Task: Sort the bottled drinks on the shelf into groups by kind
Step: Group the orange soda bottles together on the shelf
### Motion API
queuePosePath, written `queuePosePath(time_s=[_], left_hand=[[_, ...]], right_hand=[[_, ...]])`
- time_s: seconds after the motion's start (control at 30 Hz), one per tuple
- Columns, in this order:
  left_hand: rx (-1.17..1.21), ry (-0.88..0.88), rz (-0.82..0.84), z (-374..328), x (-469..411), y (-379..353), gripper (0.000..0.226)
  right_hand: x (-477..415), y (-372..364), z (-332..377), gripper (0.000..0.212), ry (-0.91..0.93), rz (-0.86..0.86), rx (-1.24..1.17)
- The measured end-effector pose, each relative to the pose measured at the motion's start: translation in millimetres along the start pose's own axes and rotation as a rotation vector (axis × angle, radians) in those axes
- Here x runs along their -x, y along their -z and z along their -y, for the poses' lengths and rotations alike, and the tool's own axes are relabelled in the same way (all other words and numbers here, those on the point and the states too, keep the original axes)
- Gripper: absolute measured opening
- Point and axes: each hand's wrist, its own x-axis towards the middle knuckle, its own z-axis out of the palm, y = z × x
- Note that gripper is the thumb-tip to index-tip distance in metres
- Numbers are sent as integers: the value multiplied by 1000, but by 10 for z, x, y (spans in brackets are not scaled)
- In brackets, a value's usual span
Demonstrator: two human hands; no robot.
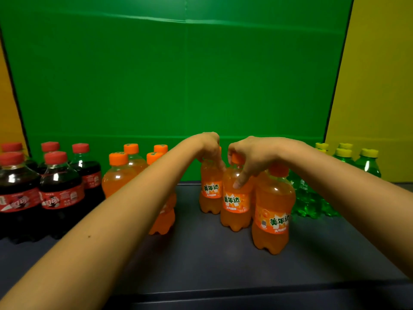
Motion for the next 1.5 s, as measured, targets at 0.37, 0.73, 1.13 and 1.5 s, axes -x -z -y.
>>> queuePosePath(time_s=[0.37, 0.73, 1.13, 1.5], left_hand=[[-100, -34, 113, 228, 164, 233, 47], [-226, -26, -34, 456, 128, 243, 63], [-451, -223, -496, 332, 282, 107, 49], [382, -320, -276, 148, 359, -937, 58]], right_hand=[[-402, 7, -31, 66, -70, 27, -150], [-595, 12, 63, 63, -90, 65, -242], [-42, 143, -88, 61, 97, -237, -80], [787, -1058, -633, 75, 107, -526, -944]])
